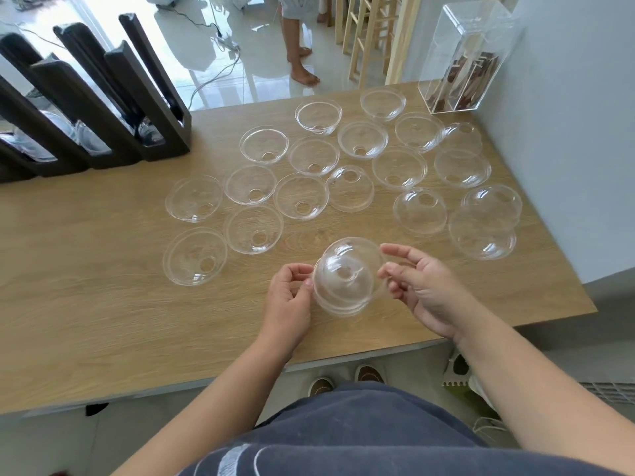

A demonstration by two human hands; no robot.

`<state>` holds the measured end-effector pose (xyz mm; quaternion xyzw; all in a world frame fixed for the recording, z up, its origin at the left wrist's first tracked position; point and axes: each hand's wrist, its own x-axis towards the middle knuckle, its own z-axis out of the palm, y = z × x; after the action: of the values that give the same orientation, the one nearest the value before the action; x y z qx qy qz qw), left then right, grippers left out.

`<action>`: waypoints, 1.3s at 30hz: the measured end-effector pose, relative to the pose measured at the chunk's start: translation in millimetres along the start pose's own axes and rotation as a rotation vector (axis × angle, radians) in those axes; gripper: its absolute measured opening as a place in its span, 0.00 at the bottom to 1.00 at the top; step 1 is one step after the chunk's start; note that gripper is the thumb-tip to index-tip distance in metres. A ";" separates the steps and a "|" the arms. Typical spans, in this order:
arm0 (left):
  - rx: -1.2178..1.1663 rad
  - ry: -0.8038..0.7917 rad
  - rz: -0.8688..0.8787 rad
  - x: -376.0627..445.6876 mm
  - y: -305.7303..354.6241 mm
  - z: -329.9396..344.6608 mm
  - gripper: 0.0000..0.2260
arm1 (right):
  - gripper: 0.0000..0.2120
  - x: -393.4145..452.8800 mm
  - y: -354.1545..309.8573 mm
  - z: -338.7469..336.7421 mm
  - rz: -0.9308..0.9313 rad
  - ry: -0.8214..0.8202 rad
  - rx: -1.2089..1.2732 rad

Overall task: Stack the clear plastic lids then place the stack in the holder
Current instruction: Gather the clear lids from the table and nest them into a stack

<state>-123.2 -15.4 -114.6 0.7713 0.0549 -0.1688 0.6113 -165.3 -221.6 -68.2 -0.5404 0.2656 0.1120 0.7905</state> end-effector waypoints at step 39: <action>-0.214 0.113 -0.021 3.3 24.0 -61.6 0.10 | 0.22 62.8 -0.2 -23.6 -0.488 0.496 -1.562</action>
<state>-101.2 37.5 -81.4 0.7094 0.1151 -0.1244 0.6841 -119.9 -250.2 -108.5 -0.9812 0.1537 -0.0321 0.1123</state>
